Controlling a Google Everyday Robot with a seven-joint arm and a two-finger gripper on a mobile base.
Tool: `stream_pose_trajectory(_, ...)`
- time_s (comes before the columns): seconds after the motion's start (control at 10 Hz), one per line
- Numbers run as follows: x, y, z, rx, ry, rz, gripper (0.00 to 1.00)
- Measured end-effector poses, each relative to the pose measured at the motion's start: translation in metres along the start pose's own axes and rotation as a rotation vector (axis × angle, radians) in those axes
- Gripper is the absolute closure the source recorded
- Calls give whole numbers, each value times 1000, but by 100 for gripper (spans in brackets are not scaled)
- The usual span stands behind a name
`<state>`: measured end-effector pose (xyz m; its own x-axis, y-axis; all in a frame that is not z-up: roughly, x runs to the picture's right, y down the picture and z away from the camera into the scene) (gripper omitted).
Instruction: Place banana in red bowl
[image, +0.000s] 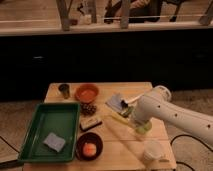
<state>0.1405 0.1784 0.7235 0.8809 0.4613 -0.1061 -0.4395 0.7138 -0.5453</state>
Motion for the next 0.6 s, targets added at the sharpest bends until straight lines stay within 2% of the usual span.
stream_pose_trajectory(0.6, -30, -14, -8, 13, 2, -50, 99)
